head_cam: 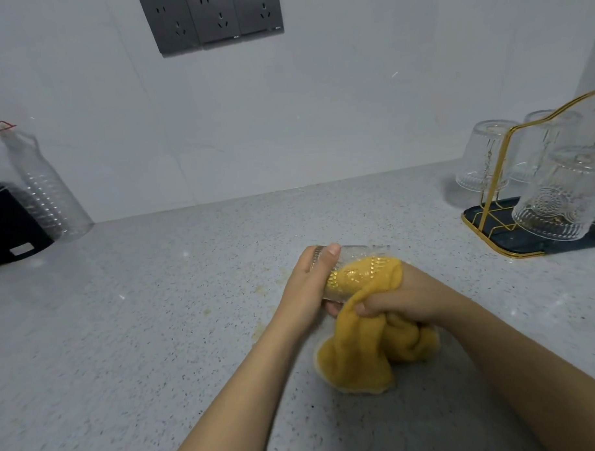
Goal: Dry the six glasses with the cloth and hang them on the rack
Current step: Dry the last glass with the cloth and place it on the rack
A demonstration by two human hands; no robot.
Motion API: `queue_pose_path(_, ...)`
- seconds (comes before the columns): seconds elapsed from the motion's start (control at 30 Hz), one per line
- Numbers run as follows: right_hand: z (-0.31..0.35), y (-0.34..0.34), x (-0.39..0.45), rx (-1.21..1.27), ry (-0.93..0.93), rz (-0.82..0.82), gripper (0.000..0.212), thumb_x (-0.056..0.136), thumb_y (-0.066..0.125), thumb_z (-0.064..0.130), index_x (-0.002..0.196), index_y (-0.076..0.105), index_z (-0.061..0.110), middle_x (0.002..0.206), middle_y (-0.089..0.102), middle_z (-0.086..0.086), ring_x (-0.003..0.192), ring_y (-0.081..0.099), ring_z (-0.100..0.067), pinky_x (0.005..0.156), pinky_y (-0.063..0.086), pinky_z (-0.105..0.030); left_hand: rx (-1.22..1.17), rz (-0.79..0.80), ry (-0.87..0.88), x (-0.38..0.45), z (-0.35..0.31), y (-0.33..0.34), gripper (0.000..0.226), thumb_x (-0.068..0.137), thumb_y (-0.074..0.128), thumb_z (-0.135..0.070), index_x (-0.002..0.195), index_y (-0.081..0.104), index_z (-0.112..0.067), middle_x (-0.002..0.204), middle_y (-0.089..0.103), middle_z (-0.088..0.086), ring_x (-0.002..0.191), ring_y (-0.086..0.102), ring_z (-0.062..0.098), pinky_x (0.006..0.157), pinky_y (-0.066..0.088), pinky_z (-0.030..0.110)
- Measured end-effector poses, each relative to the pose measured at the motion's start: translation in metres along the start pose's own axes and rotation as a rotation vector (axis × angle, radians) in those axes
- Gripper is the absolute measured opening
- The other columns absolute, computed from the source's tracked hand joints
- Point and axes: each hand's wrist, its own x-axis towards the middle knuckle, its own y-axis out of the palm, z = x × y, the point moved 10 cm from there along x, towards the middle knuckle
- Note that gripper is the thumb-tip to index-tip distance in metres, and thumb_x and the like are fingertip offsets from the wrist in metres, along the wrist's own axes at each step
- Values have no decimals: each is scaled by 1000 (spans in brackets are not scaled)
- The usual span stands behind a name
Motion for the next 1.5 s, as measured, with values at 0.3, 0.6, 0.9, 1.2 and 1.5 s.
queue_pose_path(0.3, -16, 12, -3, -26, 99, 85, 21, 71, 73, 11, 90, 66, 19, 87, 68, 2, 79, 64, 1, 76, 54, -17, 18, -48, 140, 4, -7, -8, 28, 89, 59, -44, 92, 60, -17, 79, 60, -6, 63, 60, 2, 55, 48, 17)
queue_pose_path(0.6, -24, 7, 6, 621, 217, 148, 56, 44, 78, 5, 99, 66, 7, 95, 70, -16, 82, 69, -29, 73, 57, -38, 120, -15, 179, 0, -17, -2, 31, 87, 61, -52, 107, 58, -29, 98, 61, -11, 75, 62, -8, 60, 49, 10)
queue_pose_path(0.9, -28, 12, 5, -257, 102, 37, 52, 73, 75, 19, 119, 53, 14, 93, 57, 12, 75, 53, 5, 63, 43, -7, -64, 61, -220, 1, 21, -1, 46, 94, 52, -54, 94, 66, -9, 63, 64, 3, 49, 59, 16, 38, 44, 23)
queue_pose_path(1.2, -11, 3, -1, 676, 162, 132, 30, 46, 69, 6, 76, 70, 5, 74, 70, -12, 66, 69, -23, 57, 57, -29, 15, -1, 233, 0, -20, -2, 38, 72, 66, -57, 101, 59, -34, 93, 63, -9, 79, 62, 11, 61, 53, 26)
queue_pose_path(1.5, -10, 9, 0, -165, 57, 22, 28, 75, 73, 14, 100, 63, 22, 83, 59, 19, 75, 56, 4, 61, 43, -3, -39, 125, -189, 0, 15, 1, 57, 88, 52, -62, 96, 68, -8, 71, 69, 10, 55, 63, 20, 45, 51, 25)
